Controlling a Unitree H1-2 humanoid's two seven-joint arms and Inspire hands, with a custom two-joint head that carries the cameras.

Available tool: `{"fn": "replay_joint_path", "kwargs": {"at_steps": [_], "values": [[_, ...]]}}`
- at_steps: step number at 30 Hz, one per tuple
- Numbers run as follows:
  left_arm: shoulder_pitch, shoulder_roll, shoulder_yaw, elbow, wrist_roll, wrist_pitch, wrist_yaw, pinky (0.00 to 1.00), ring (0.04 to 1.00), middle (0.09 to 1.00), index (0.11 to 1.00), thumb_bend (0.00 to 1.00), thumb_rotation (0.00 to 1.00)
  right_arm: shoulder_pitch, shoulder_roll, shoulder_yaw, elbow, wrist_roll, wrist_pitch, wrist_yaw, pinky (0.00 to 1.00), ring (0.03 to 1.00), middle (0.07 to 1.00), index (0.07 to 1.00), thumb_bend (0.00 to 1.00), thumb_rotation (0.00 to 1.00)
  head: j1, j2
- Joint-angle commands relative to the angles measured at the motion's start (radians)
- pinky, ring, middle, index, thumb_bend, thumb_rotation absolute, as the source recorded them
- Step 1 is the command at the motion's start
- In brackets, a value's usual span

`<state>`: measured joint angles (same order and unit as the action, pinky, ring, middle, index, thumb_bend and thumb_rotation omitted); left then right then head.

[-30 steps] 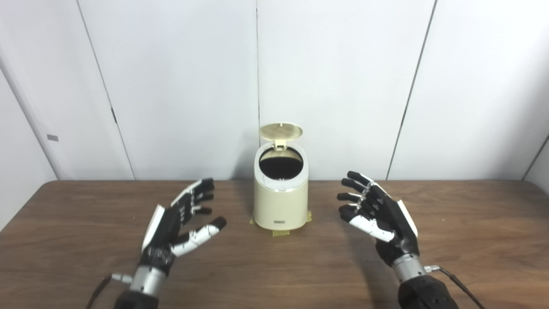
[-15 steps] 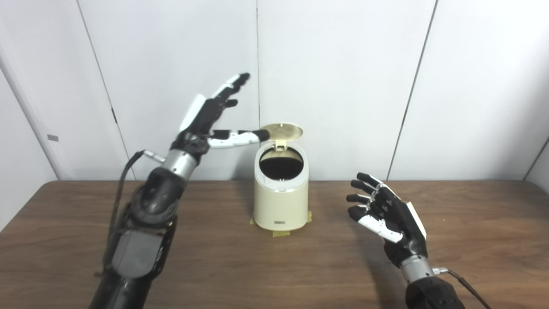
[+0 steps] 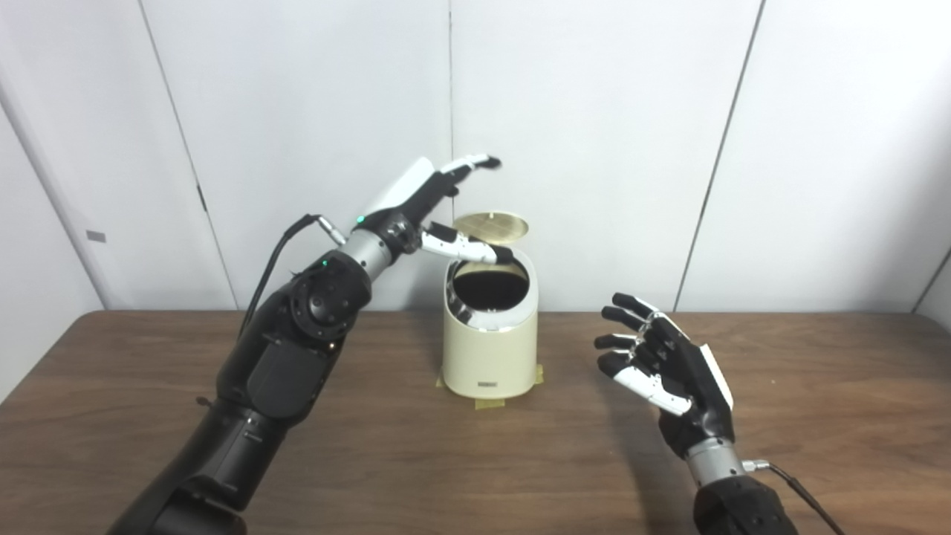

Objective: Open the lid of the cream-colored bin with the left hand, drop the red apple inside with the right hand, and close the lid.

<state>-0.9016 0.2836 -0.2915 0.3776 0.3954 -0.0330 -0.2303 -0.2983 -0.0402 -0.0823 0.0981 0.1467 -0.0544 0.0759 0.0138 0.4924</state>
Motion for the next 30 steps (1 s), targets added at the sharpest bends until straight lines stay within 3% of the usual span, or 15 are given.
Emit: {"fn": "replay_joint_path", "kwargs": {"at_steps": [1, 6, 15, 24, 30], "values": [[-0.072, 0.032, -0.022, -0.015, 0.061, -0.04, 0.005, 0.78, 0.921, 0.914, 0.887, 0.97, 0.33, -0.036, 0.008, 0.007, -0.049, -0.01, -0.032, -0.009, 0.5, 0.579, 0.733, 0.735, 0.84, 0.29, -0.001, 0.002], [-0.071, 0.057, -0.071, -0.048, 0.152, -0.048, -0.025, 0.8, 0.989, 0.868, 0.854, 1.0, 0.38, -0.038, 0.012, 0.017, -0.043, -0.021, -0.037, -0.014, 0.52, 0.576, 0.725, 0.738, 0.83, 0.3, -0.008, 0.003], [-0.043, 0.082, -0.071, -0.143, 0.182, -0.034, -0.097, 0.98, 1.0, 0.84, 0.815, 0.99, 0.35, -0.042, 0.015, 0.022, -0.036, -0.039, -0.041, -0.022, 0.51, 0.576, 0.721, 0.74, 0.83, 0.31, -0.008, 0.006], [-0.043, 0.115, -0.098, -0.255, 0.315, -0.033, -0.145, 1.0, 1.0, 0.818, 0.809, 0.97, 0.35, -0.044, 0.022, 0.027, -0.043, -0.048, -0.028, -0.027, 0.51, 0.59, 0.72, 0.732, 0.83, 0.32, -0.009, 0.009], [-0.023, 0.112, -0.088, -0.284, 0.315, -0.025, -0.182, 1.0, 0.988, 0.795, 0.806, 0.96, 0.32, -0.046, 0.026, 0.033, -0.05, -0.062, -0.019, -0.036, 0.52, 0.606, 0.715, 0.729, 0.86, 0.36, -0.014, 0.013]]}}
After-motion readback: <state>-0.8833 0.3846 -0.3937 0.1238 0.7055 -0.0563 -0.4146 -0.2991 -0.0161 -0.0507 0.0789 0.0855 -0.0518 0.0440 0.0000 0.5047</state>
